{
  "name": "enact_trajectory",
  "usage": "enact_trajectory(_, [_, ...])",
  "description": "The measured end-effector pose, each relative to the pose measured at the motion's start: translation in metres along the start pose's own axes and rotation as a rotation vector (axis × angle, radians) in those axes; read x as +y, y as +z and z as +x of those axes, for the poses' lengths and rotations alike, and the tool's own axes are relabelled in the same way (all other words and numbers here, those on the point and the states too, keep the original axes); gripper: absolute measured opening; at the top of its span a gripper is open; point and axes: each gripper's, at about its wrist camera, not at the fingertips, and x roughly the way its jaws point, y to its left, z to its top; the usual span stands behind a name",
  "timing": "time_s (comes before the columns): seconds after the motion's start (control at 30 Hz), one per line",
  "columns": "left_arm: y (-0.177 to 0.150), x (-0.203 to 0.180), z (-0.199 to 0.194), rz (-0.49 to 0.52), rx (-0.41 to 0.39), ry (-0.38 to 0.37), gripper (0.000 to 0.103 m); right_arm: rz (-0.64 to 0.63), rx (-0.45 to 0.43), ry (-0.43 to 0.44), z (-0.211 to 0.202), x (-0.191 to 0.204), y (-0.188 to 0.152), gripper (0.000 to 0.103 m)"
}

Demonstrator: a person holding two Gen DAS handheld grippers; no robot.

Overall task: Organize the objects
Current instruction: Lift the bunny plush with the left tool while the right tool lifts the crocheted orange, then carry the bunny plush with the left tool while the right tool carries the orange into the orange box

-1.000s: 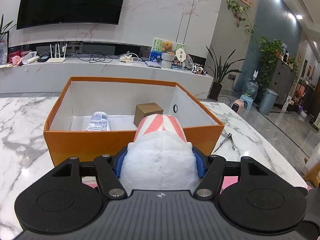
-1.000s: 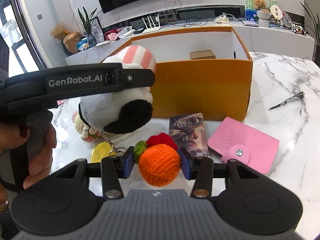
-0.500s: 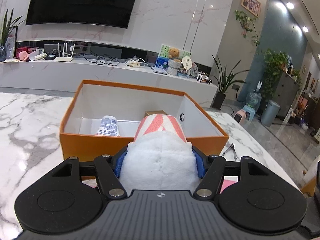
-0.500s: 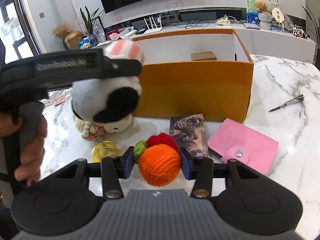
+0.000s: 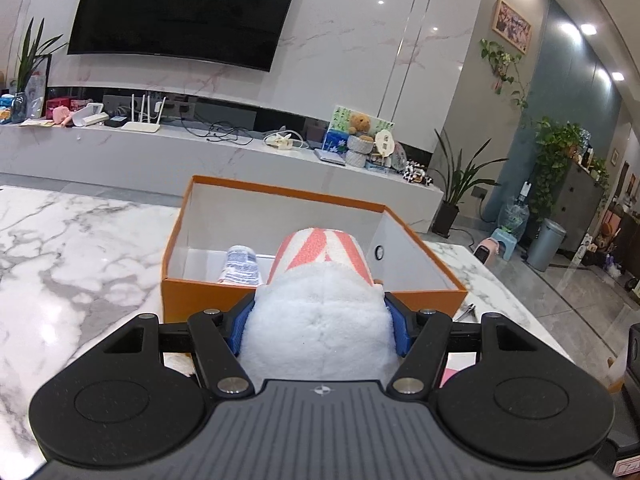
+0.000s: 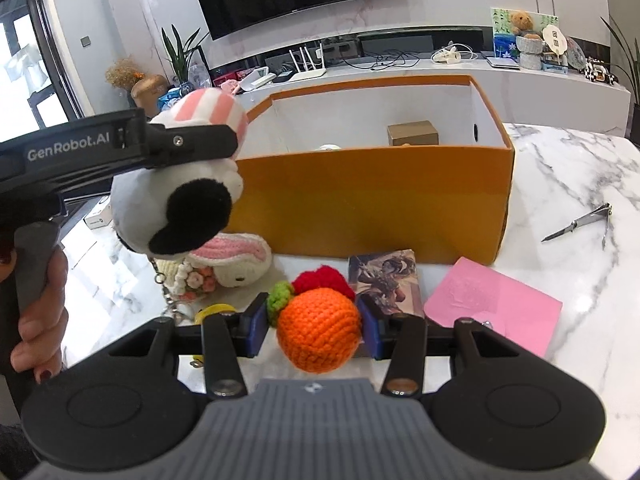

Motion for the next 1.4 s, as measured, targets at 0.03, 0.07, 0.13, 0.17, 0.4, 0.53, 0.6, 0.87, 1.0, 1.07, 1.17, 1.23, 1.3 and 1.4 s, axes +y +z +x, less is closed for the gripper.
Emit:
enact_trajectory(0.03, [0.001, 0.002, 0.001, -0.002, 0.002, 0.003, 0.075, 0.000, 0.004, 0.001, 0.001, -0.001, 0.001, 0.049])
enact_trajectory(0.07, [0.001, 0.004, 0.001, -0.006, 0.003, 0.004, 0.075, 0.001, 0.007, 0.002, 0.002, -0.001, 0.001, 0.049])
enact_trajectory(0.13, [0.001, 0.006, 0.001, -0.017, 0.006, -0.001, 0.075, 0.000, 0.005, 0.012, 0.002, -0.002, 0.004, 0.049])
enact_trajectory(0.17, [0.001, 0.007, 0.001, -0.021, 0.010, -0.005, 0.075, -0.001, 0.004, 0.020, 0.002, -0.001, 0.005, 0.049])
enact_trajectory(0.4, [-0.006, 0.011, 0.006, 0.015, 0.053, 0.006, 0.075, 0.009, 0.003, 0.052, 0.007, -0.005, 0.019, 0.049])
enact_trajectory(0.53, [-0.007, 0.013, 0.007, 0.015, 0.076, -0.001, 0.075, 0.002, 0.014, 0.057, 0.011, -0.003, 0.022, 0.049])
enact_trajectory(0.6, [-0.007, 0.013, 0.004, 0.017, 0.080, -0.001, 0.075, -0.006, 0.026, 0.061, 0.013, -0.003, 0.022, 0.049])
enact_trajectory(0.87, [-0.001, 0.009, -0.021, 0.003, 0.044, 0.022, 0.075, -0.022, -0.006, 0.040, -0.003, 0.008, 0.020, 0.049])
enact_trajectory(1.0, [0.011, 0.000, -0.031, 0.020, 0.014, 0.044, 0.075, -0.012, -0.049, 0.063, -0.017, 0.012, 0.027, 0.049])
enact_trajectory(1.07, [0.023, -0.007, -0.038, 0.043, -0.025, 0.051, 0.075, -0.028, -0.086, 0.060, -0.026, 0.017, 0.038, 0.049])
enact_trajectory(1.17, [0.049, -0.014, -0.036, 0.058, -0.054, 0.045, 0.075, -0.045, -0.129, 0.062, -0.036, 0.019, 0.063, 0.049])
enact_trajectory(1.23, [0.070, -0.017, -0.022, 0.067, -0.057, 0.050, 0.075, -0.074, -0.145, 0.062, -0.034, 0.019, 0.089, 0.049])
enact_trajectory(1.3, [0.093, -0.017, 0.001, 0.077, -0.041, 0.056, 0.075, -0.086, -0.148, 0.057, -0.025, 0.015, 0.116, 0.049])
enact_trajectory(1.4, [0.123, -0.019, 0.042, 0.120, -0.001, 0.076, 0.075, -0.089, -0.114, 0.061, 0.003, 0.006, 0.152, 0.049])
